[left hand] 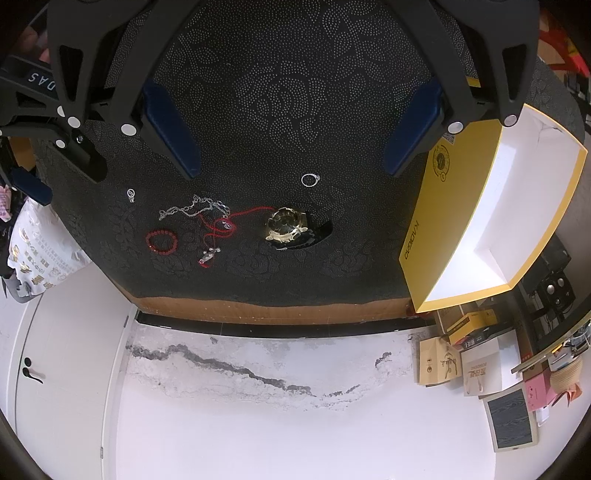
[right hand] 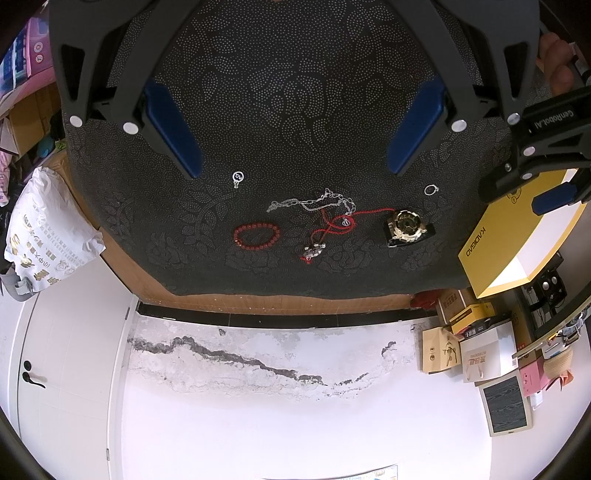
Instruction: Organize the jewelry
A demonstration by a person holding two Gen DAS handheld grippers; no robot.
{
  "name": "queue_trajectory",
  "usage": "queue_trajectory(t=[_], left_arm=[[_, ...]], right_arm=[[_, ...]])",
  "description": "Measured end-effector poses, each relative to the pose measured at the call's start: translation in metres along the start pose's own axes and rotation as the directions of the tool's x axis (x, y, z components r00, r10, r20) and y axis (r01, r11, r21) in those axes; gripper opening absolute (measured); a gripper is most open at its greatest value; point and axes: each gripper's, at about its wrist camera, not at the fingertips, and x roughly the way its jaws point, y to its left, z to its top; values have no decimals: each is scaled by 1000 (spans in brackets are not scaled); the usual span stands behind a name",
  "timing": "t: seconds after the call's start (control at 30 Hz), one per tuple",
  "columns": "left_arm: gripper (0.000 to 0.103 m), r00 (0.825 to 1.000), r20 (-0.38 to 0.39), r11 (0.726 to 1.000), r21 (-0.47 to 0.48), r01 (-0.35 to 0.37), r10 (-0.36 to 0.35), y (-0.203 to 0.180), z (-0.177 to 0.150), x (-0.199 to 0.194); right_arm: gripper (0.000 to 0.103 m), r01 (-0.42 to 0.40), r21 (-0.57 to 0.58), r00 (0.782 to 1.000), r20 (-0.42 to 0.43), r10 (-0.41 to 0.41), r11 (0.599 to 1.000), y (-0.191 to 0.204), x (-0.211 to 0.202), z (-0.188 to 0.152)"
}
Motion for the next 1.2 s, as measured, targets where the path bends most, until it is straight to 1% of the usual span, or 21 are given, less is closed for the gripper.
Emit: queue_trajectory(t=[0.77,1.2], left_arm=[[97,1000,-5,1000,-4,1,-1,0,-1,1],[97,1000,-24,1000,-10,5,-5,5,1,7]], right_arm=[[97,0,-4,1000,-4,0,1000,0,-2,0],[97,-6,-3,1000,-3,5,1000,-2,-3,3]])
